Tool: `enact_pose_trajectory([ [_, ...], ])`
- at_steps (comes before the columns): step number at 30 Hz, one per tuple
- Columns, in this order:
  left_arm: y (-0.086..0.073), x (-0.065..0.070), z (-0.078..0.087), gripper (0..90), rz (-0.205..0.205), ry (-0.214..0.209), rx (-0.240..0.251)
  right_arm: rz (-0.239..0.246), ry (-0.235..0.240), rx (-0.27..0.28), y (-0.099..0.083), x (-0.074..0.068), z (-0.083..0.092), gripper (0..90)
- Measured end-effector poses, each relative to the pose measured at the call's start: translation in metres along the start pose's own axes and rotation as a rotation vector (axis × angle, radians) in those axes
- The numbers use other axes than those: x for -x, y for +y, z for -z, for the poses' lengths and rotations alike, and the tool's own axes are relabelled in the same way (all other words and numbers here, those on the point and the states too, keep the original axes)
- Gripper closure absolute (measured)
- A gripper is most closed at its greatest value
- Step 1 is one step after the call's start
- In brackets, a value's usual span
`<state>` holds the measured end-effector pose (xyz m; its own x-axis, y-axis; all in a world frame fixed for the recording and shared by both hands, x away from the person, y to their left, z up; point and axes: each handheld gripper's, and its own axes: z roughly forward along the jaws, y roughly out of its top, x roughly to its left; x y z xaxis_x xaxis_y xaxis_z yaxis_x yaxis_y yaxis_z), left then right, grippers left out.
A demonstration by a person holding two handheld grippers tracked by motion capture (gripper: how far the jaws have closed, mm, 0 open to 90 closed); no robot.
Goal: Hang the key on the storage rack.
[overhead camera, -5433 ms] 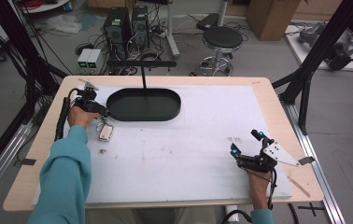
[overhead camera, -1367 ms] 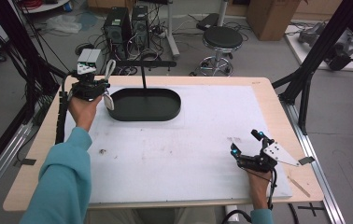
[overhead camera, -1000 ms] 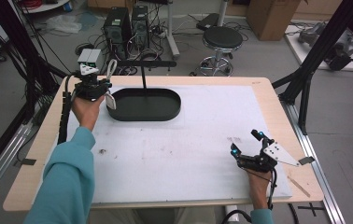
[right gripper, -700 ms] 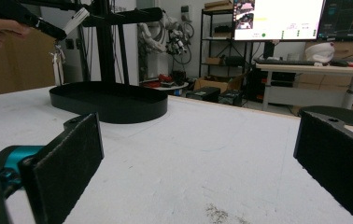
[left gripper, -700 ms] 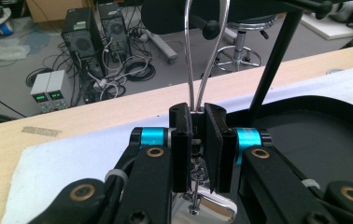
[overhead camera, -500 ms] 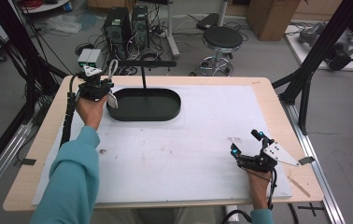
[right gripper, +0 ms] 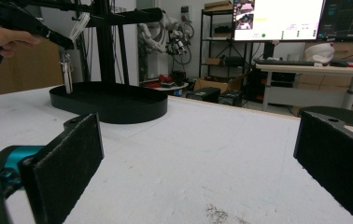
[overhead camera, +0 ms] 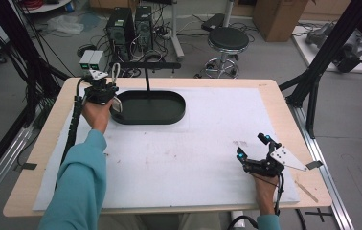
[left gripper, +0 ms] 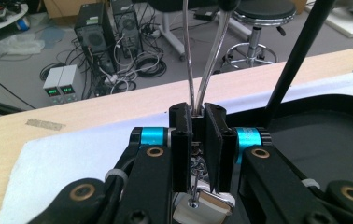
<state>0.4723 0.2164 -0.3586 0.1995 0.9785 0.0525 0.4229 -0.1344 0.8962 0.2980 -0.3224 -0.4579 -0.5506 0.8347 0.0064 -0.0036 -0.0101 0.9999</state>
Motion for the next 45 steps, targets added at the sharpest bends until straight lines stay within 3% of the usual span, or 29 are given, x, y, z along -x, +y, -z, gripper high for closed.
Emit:
enact_pose_trajectory([
  [11, -0.005, -0.003, -0.009, 81.3, 0.006, 0.014, -0.028, -0.001, -0.001, 0.0, 0.0, 0.0, 0.0, 0.7],
  [16, -0.004, -0.004, -0.007, 81.0, 0.008, 0.003, -0.03, -0.004, 0.0, -0.001, 0.0, 0.0, 0.0, 0.7],
  [18, -0.003, -0.006, -0.004, 79.9, 0.019, -0.016, -0.008, -0.003, 0.0, -0.001, 0.0, 0.0, 0.0, 0.7],
  [21, -0.002, -0.01, 0.003, 64.7, 0.02, -0.101, 0.068, -0.004, 0.0, 0.0, 0.0, 0.0, 0.0, 0.7],
  [23, -0.001, -0.013, 0.009, 50.6, -0.001, -0.154, 0.131, -0.001, 0.0, -0.001, 0.0, 0.0, 0.0, 0.7],
  [25, 0.0, -0.017, 0.02, 42.0, -0.031, -0.193, 0.192, -0.003, -0.001, -0.001, 0.0, 0.0, 0.0, 0.7],
  [27, 0.0, -0.02, 0.029, 26.8, -0.032, -0.217, 0.241, 0.0, 0.001, -0.001, 0.0, 0.0, 0.0, 0.7],
  [29, 0.0, -0.022, 0.041, 5.5, -0.027, -0.175, 0.255, 0.002, -0.001, 0.001, 0.0, 0.0, 0.0, 0.7],
  [32, -0.004, -0.031, 0.055, 1.7, -0.022, -0.226, 0.272, -0.002, 0.0, -0.004, 0.0, 0.0, 0.0, 0.7],
  [35, -0.018, -0.04, 0.07, 1.7, 0.001, -0.285, 0.301, 0.0, 0.0, -0.003, 0.0, 0.0, 0.0, 0.7],
  [38, -0.034, -0.041, 0.083, 1.7, -0.026, -0.298, 0.308, 0.001, -0.001, -0.005, 0.0, 0.0, 0.0, 0.7],
  [45, -0.087, -0.033, 0.113, 1.7, -0.046, -0.392, 0.38, -0.001, -0.002, -0.005, 0.0, 0.0, 0.0, 0.7],
])
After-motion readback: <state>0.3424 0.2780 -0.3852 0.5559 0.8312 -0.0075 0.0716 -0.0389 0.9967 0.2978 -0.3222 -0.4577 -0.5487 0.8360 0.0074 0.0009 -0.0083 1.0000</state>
